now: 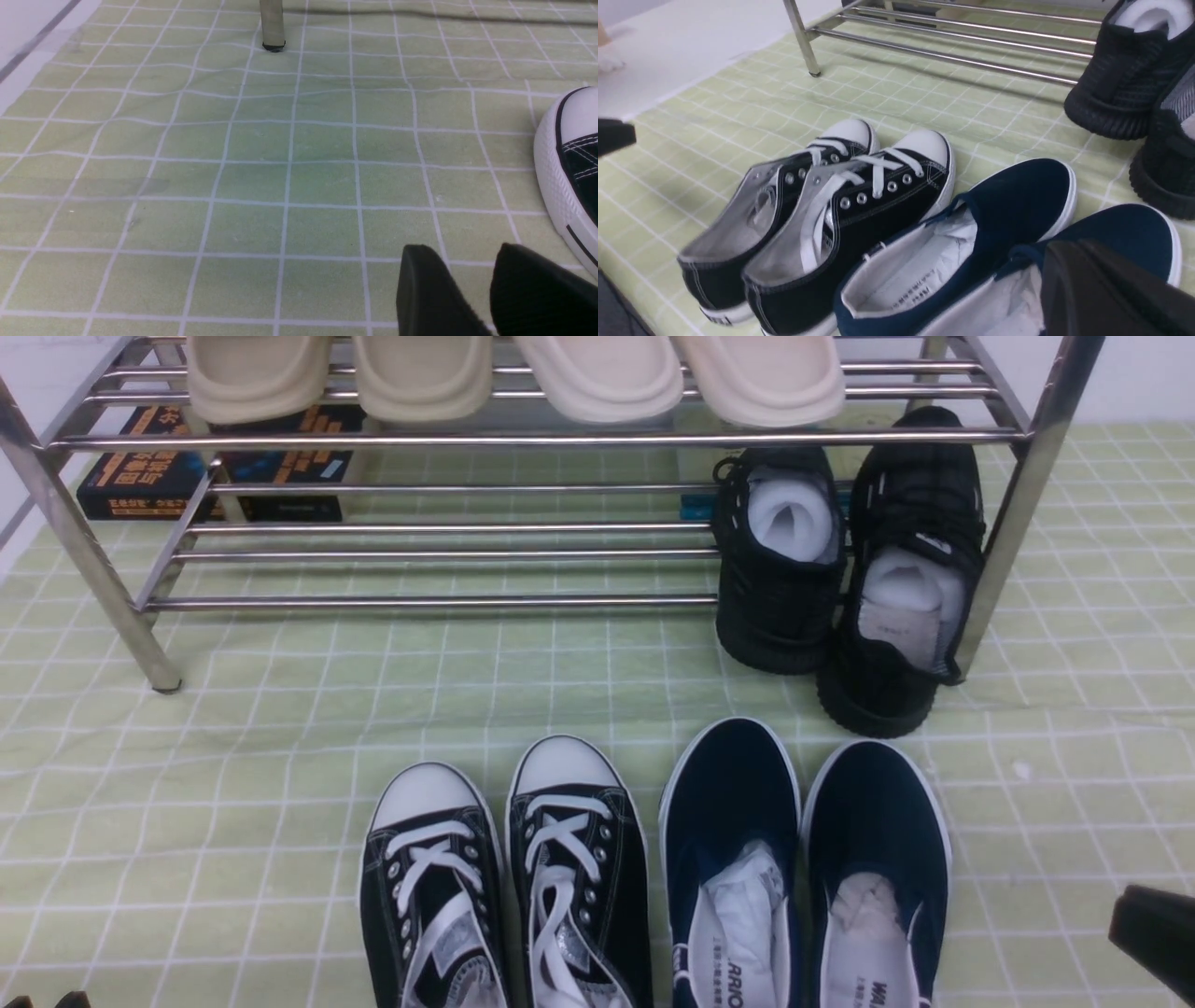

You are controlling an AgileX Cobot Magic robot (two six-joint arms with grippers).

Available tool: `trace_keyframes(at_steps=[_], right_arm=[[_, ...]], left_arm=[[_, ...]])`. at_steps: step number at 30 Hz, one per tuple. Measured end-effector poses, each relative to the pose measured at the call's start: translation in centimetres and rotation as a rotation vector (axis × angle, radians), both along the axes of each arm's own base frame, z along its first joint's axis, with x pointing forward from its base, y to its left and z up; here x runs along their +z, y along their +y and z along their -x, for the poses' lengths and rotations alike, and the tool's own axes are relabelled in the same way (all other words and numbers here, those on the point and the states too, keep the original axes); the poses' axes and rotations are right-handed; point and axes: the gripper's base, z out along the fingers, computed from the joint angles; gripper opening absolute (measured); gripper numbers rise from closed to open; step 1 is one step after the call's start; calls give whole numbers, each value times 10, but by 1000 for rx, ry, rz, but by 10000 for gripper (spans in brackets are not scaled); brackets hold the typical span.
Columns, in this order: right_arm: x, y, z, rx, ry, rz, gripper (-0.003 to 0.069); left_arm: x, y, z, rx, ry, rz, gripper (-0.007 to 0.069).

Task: Take the shoes off the shelf with your hand from the green coffee tablecloth.

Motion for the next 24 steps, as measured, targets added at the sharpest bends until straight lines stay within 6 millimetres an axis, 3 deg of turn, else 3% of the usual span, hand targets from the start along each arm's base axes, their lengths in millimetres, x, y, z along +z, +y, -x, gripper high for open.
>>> trace_keyframes(at_steps=[10, 15, 24], right_arm=[[-52, -34, 9, -358, -96, 62, 20], [-80, -45, 8, -546, -41, 92, 26], [-85, -48, 10, -606, 36, 129, 35]], left_arm=[[0, 0, 0, 0, 0, 0, 239], [0, 0, 0, 0, 0, 0, 239], [0, 0, 0, 0, 0, 0, 239]])
